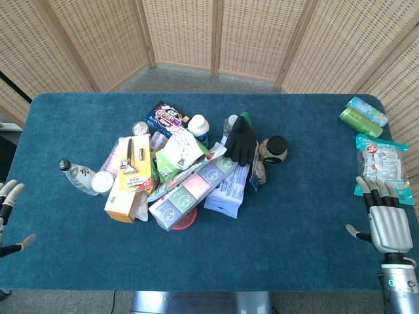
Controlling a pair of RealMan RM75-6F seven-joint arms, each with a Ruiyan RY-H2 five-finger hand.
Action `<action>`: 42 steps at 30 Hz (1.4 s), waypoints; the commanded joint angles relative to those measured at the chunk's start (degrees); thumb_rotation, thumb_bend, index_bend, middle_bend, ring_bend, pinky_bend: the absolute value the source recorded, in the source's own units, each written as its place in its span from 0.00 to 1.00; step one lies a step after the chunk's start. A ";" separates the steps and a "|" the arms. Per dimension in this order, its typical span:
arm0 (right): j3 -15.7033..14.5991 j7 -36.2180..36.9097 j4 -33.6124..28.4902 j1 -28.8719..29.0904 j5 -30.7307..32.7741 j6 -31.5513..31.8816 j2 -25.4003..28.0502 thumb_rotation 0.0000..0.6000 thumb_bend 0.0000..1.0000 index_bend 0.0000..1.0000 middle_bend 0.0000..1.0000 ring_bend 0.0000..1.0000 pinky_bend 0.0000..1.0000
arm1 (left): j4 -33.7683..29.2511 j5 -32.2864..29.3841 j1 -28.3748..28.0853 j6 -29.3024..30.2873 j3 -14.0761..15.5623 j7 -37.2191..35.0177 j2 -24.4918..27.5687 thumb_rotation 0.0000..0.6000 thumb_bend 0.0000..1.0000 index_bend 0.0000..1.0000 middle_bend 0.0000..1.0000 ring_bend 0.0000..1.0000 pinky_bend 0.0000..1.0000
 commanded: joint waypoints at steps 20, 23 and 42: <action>0.51 2.17 -3.13 -0.40 0.96 0.72 2.80 1.00 0.00 0.00 0.00 0.00 0.00 | 30.49 -6.21 -7.44 -4.26 -8.14 -30.55 -18.46 1.00 0.00 0.00 0.00 0.00 0.00; 0.34 2.10 -3.40 -0.31 0.91 0.45 2.98 1.00 0.00 0.00 0.00 0.00 0.00 | 33.83 -7.15 -8.50 -5.78 -8.62 -33.08 -21.21 1.00 0.00 0.00 0.00 0.00 0.00; -0.54 2.03 -3.85 -0.33 0.22 0.28 3.18 1.00 0.00 0.00 0.00 0.00 0.00 | 42.41 -11.15 -15.51 -17.05 -9.99 -36.54 -32.15 1.00 0.00 0.00 0.00 0.00 0.00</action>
